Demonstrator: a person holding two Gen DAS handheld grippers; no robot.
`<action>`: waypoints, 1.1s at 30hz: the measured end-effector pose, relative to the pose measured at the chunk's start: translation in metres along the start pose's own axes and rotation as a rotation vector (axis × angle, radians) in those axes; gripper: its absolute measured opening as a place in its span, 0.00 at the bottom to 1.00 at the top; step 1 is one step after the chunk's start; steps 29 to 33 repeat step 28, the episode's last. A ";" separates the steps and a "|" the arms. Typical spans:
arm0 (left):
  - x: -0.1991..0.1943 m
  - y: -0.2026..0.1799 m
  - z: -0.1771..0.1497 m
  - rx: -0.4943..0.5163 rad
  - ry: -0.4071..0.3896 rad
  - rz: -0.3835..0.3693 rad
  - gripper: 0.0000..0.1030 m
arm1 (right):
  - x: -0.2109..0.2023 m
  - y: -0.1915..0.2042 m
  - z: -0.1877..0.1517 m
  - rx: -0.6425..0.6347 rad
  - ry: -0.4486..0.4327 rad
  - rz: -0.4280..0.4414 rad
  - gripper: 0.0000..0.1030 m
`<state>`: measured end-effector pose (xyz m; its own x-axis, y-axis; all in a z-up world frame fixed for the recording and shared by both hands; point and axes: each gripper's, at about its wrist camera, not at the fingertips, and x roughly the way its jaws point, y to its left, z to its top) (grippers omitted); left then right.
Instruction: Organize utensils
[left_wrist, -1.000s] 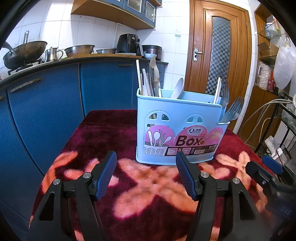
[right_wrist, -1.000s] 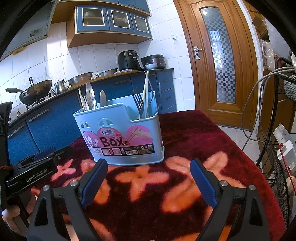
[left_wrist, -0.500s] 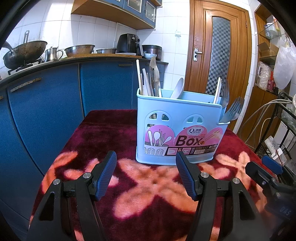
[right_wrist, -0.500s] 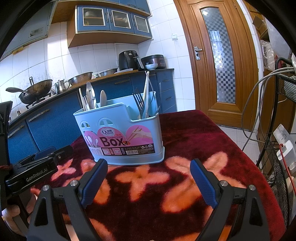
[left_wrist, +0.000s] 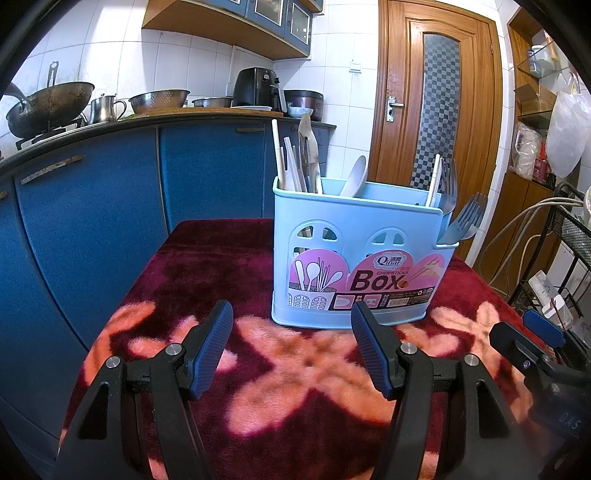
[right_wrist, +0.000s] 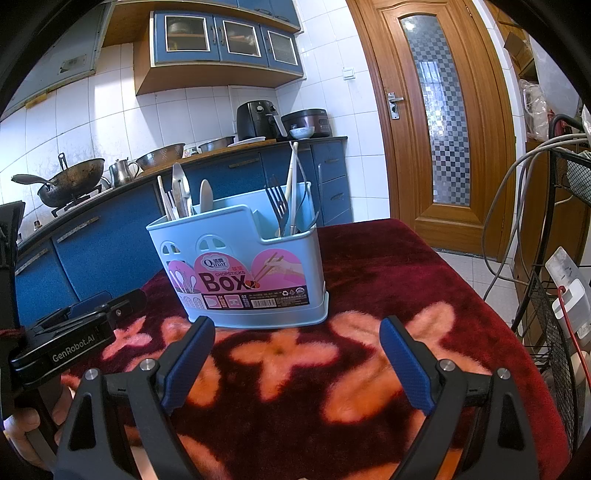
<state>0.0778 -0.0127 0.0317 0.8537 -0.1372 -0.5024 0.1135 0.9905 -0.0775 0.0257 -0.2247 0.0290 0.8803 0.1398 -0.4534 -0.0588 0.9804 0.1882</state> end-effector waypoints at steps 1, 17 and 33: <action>0.000 0.000 0.000 -0.001 0.000 0.000 0.66 | 0.000 0.000 0.000 0.000 0.000 0.000 0.90; -0.001 -0.001 0.001 -0.006 0.004 0.004 0.66 | 0.000 0.000 0.000 -0.001 -0.001 0.000 0.90; 0.000 -0.004 -0.003 -0.007 0.010 0.011 0.66 | 0.000 0.000 0.000 -0.001 0.000 0.000 0.90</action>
